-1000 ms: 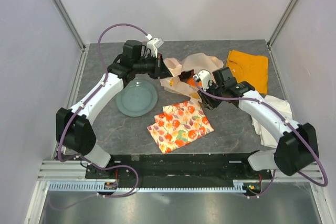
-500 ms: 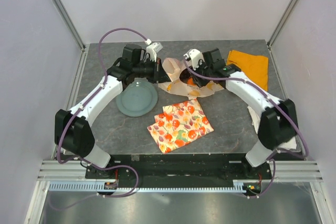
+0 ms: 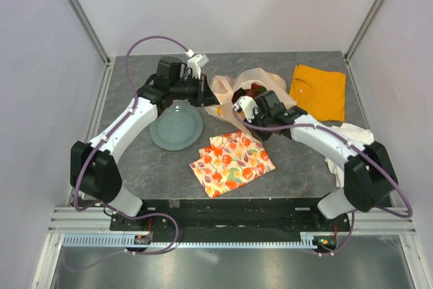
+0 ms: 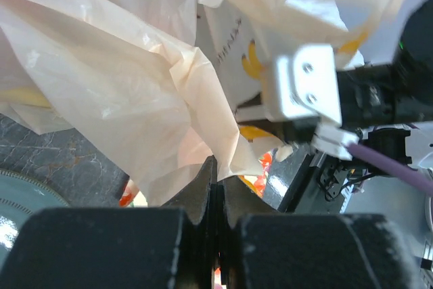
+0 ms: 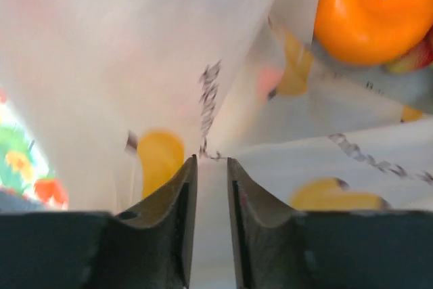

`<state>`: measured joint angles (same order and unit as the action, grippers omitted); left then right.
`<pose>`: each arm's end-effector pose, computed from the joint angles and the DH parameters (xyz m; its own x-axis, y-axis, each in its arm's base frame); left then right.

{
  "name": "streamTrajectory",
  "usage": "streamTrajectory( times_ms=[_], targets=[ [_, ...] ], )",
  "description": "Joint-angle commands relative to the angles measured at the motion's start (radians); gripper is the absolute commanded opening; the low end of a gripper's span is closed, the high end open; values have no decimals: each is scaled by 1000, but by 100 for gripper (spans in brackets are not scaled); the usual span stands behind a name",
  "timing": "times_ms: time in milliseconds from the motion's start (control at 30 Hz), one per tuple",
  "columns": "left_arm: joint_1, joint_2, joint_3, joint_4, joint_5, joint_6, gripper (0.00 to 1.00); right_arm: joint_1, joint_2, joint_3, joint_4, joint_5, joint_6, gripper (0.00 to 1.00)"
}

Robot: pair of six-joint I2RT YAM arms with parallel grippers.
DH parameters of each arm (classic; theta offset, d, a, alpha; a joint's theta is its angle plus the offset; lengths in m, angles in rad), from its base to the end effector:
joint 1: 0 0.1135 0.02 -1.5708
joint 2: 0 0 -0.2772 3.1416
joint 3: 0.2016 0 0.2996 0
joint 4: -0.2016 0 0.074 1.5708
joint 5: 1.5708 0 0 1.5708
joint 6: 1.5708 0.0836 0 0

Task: Take the fake fruits out of the plastic bag
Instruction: Adjust the plastic bag at the center of the board, then take out the fake fruit from the plastic bag.

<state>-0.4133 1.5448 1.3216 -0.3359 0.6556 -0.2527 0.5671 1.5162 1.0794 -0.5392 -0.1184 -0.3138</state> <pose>0.3745 -0.2199 0.3097 -0.6683 0.0767 -0.7400 0.6451 0.5552 -0.5250 0.3188 0.2147 0.1904 -0.4826 -0.6708 -0.5632 -0.7761 0.6255 -0.0799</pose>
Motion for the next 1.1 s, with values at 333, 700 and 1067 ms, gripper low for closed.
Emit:
streamTrajectory(
  times_ms=[333, 700, 1067],
  targets=[
    [5, -88, -147, -37, 7, 21, 2, -91, 70, 158, 16, 42, 24, 51],
    [7, -89, -165, -38, -33, 72, 2, -96, 324, 367, 41, 62, 93, 85],
    [8, -83, -160, -38, -34, 81, 2, -96, 502, 467, 48, 80, 87, 98]
  ],
)
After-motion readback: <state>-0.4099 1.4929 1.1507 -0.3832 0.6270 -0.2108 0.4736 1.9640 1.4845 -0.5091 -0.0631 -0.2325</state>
